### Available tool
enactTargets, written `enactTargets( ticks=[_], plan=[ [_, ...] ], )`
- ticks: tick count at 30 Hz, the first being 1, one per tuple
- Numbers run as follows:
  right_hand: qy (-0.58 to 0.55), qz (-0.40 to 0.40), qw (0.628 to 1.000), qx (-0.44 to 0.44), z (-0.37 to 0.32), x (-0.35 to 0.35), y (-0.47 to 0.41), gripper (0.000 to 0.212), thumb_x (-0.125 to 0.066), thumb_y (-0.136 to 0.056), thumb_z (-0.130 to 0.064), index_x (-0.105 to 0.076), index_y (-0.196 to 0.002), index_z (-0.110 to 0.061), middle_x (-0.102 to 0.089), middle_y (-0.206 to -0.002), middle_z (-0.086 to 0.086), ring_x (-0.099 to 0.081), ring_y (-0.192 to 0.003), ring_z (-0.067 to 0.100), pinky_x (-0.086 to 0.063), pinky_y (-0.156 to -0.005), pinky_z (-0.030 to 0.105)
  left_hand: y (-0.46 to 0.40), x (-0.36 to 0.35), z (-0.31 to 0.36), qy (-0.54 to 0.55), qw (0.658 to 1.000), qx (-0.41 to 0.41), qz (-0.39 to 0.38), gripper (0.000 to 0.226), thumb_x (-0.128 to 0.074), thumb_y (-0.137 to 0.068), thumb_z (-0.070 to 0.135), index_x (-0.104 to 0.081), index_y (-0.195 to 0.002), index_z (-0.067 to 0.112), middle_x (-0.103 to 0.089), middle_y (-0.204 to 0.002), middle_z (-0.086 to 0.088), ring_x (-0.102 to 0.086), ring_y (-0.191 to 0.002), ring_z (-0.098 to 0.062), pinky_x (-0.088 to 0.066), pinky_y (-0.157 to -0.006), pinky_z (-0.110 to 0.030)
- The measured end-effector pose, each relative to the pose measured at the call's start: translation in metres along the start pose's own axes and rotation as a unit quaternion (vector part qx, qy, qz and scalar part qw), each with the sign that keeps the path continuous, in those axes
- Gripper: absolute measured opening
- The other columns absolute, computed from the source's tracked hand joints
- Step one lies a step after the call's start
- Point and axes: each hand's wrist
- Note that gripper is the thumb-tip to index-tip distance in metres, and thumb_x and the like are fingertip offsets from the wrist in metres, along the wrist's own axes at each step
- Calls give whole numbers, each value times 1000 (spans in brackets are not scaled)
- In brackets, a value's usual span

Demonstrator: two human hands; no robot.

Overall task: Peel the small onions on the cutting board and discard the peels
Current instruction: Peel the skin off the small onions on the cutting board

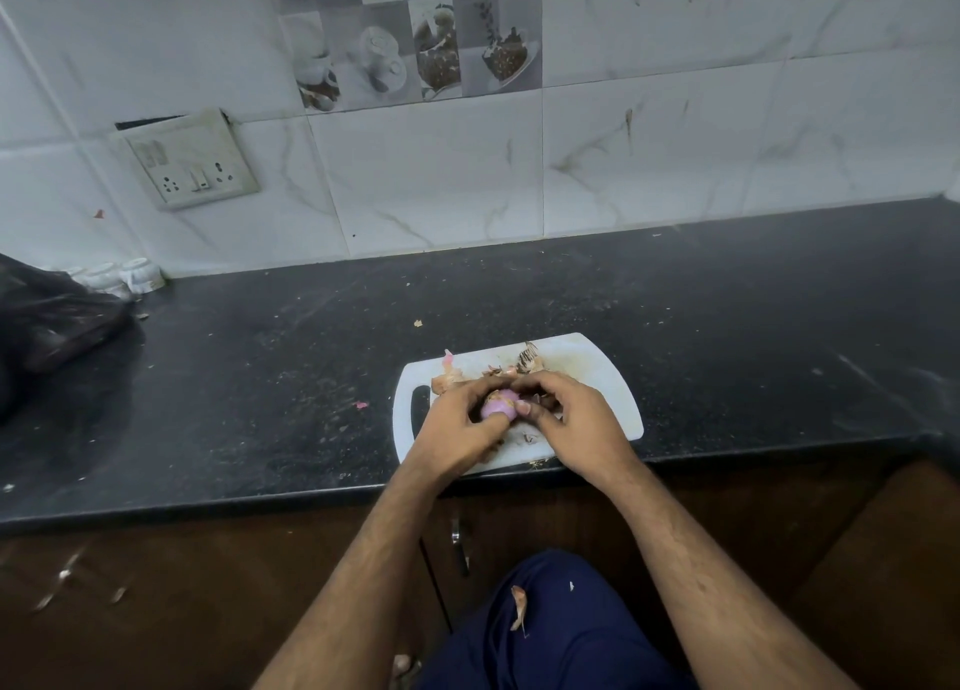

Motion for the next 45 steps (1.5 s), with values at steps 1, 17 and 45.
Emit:
enactTargets(
  ticks=[1,17,45],
  plan=[
    [-17,0,1000,-9,1,1,0,24,-74,-91,-22,-73,-113,-32,-72,-109,-20,-64,-101,-5,-48,-89,14,-1,0,-1,-27,1000,-4,-5,48,-67,-88,33,-67,-135,24,-67,-129,12,-61,-124,-6,-48,-110,-31],
    [47,44,996,65,1,-6,10,25,-71,-94,-24,-76,-119,-23,-66,-93,-18,-63,-90,3,-49,-80,18,-1,-4,-8,19,998,-2,52,36,-88,-83,20,-61,-106,29,-73,-100,11,-64,-72,3,-49,-68,-19],
    [162,117,980,17,-9,-18,18,18,-74,-87,-30,-64,-93,-17,-63,-90,-7,-57,-74,13,-49,-67,32,-2,-7,-4,-80,989,-104,66,23,-78,-86,8,-63,-96,22,-68,-91,12,-61,-88,3,-41,-76,-6]
  ],
)
Point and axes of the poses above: each hand's wrist, its own y-axis away from the middle knuckle, its own x-axis out of the back of the hand, z = x × y
